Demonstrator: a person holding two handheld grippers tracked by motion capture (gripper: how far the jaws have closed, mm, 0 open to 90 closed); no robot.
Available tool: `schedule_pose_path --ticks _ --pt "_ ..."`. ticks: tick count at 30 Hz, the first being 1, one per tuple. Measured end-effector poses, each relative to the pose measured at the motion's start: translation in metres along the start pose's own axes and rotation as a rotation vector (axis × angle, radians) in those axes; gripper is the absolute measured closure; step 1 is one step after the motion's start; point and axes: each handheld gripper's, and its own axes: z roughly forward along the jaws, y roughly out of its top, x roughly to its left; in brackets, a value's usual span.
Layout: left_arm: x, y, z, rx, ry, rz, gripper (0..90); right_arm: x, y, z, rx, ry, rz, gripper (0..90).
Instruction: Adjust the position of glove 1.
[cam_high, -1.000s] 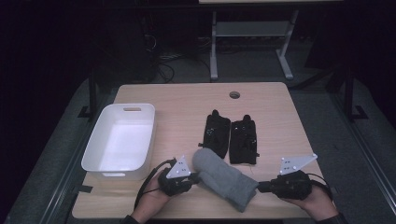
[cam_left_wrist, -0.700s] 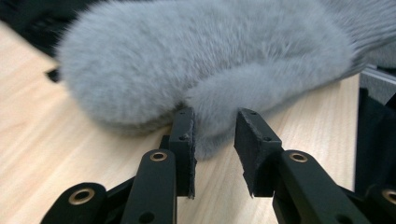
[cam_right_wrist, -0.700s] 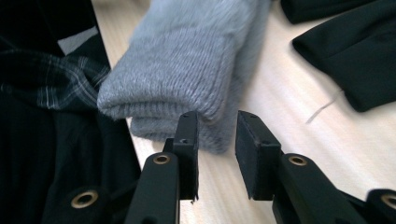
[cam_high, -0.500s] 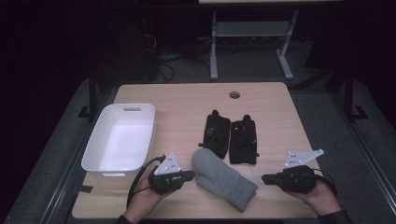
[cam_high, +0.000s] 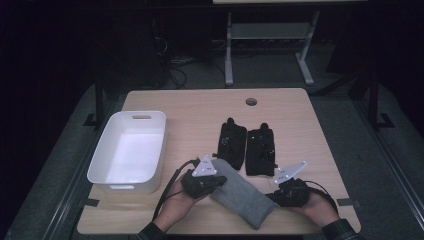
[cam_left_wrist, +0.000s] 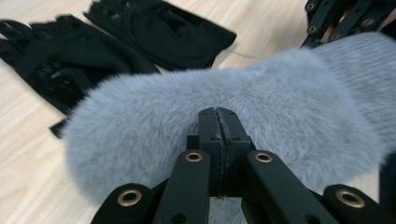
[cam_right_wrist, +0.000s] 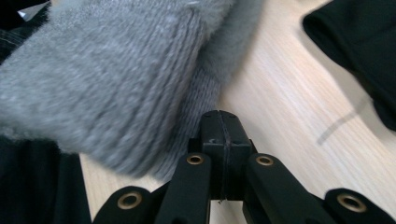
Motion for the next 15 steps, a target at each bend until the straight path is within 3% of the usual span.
schedule_pose_path --ticks 7,15 --pt "0.005 -0.002 0.006 0.014 0.017 -0.011 89.2 0.009 0.011 0.012 -0.001 0.026 -0.02 90.0" --pt "0.011 -0.007 -0.001 0.023 0.032 -0.021 89.3 0.023 0.033 0.033 -0.019 0.056 -0.079 90.0"
